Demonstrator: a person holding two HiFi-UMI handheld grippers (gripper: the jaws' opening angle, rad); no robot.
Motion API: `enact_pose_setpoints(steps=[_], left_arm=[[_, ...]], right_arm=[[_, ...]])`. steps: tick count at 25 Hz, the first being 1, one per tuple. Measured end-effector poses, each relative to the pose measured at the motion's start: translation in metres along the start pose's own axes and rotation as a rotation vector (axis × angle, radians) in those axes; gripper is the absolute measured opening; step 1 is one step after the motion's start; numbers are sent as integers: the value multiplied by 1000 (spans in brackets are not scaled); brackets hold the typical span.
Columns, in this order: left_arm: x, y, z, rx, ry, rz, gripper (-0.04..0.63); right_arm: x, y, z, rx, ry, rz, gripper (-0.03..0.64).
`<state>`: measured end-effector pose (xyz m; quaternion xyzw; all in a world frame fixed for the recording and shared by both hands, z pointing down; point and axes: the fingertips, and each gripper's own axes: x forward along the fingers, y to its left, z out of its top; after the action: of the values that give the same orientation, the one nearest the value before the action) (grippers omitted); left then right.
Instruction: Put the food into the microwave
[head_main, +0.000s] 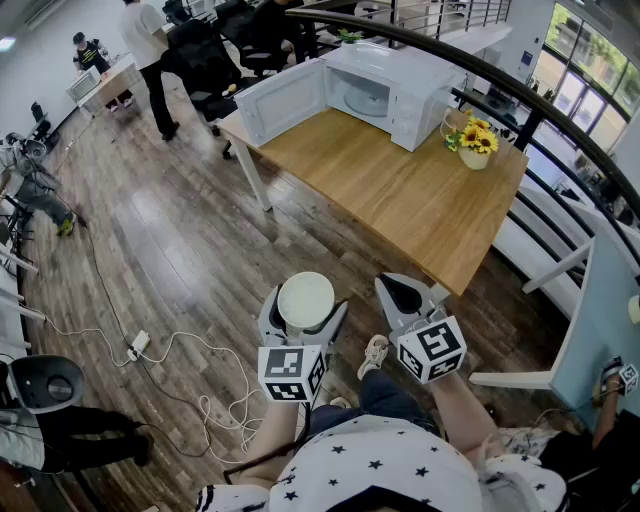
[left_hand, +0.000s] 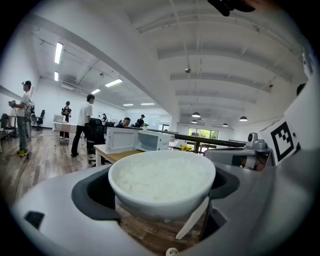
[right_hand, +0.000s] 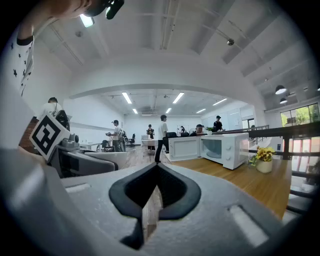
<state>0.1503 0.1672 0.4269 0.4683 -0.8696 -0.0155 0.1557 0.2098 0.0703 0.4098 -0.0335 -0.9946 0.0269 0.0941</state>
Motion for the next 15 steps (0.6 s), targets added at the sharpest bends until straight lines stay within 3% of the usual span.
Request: enact_pose_setpoints(steps=[6,15], left_arm=[[-59,-8,-6,-1,-24,6,526],[-87,-10,-2,-5,-66,22,526]], right_arm=[[-40,61,-14,-20,21,36,5],[-58,74,-2,-67,-11,29,5]])
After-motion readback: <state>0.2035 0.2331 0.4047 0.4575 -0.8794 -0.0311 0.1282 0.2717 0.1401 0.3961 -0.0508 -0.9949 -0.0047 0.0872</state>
